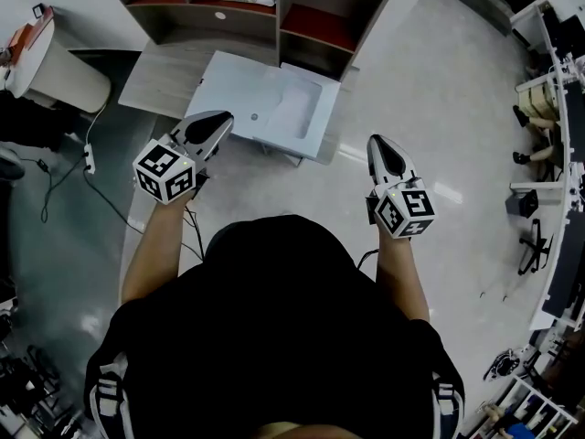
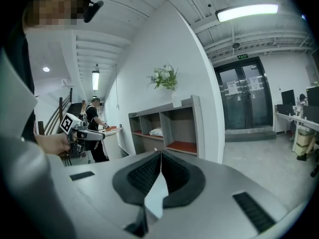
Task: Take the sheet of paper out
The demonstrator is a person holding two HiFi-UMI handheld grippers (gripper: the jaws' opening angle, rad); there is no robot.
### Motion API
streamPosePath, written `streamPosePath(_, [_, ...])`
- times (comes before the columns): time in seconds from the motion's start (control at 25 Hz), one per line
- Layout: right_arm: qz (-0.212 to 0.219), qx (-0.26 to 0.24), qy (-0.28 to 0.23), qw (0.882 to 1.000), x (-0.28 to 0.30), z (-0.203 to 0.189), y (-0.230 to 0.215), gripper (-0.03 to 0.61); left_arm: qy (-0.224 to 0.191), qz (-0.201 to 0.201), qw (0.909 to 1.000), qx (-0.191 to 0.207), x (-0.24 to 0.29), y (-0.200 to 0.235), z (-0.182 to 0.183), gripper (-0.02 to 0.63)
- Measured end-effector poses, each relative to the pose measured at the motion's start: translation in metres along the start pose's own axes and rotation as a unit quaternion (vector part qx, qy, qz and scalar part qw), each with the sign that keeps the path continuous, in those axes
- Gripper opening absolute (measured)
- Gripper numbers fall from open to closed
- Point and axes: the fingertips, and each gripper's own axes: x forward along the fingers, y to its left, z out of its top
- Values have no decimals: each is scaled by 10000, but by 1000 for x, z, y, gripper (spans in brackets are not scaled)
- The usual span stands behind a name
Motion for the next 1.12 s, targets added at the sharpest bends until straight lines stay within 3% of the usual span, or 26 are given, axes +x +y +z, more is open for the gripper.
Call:
streamPosePath(0.56, [-18, 69, -12, 10000, -19, -1, -10, 14, 81, -218, 9997, 11, 11, -24, 3, 40])
streamPosePath(1.12, [-134, 158, 101, 9997, -24, -9, -9, 14, 62, -377, 9993, -34, 18, -20, 3, 40])
